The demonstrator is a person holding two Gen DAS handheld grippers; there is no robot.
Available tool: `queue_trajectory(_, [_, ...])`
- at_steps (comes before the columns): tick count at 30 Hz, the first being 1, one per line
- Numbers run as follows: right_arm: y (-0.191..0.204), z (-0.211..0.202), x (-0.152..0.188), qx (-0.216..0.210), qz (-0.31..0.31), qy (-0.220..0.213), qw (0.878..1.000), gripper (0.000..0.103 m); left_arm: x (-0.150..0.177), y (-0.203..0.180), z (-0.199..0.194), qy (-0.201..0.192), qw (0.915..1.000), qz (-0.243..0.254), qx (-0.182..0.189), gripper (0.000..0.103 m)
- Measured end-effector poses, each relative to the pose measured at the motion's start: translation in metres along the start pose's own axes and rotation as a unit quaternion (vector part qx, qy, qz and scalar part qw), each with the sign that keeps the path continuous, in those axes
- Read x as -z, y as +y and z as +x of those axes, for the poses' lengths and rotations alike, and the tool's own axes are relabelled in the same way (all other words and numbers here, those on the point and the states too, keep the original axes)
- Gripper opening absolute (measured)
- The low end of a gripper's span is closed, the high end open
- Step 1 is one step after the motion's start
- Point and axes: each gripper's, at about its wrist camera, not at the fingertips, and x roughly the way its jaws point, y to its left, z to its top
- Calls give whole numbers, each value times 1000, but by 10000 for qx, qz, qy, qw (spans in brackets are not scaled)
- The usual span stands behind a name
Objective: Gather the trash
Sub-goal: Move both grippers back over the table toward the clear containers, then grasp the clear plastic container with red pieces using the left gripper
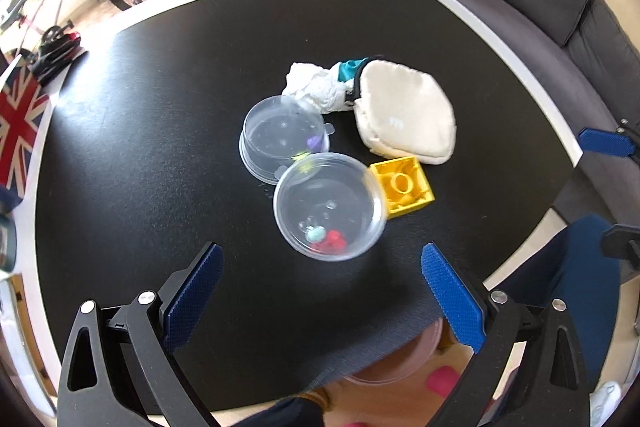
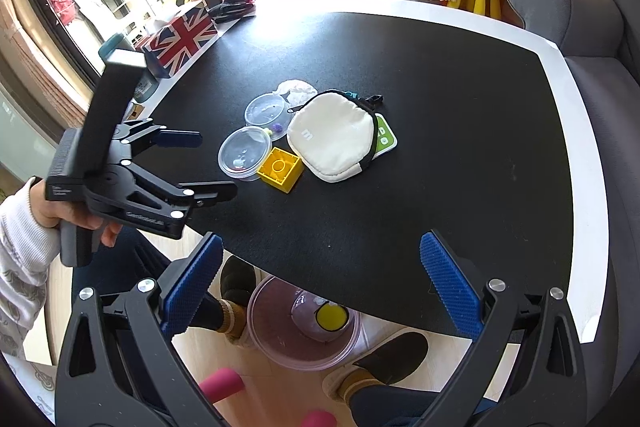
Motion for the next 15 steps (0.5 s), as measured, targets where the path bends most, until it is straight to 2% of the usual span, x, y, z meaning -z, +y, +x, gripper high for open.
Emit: queue_trajectory(15, [-8, 14, -6, 11, 80, 122, 9999, 97, -9, 4, 20, -102, 9997, 211, 35, 93])
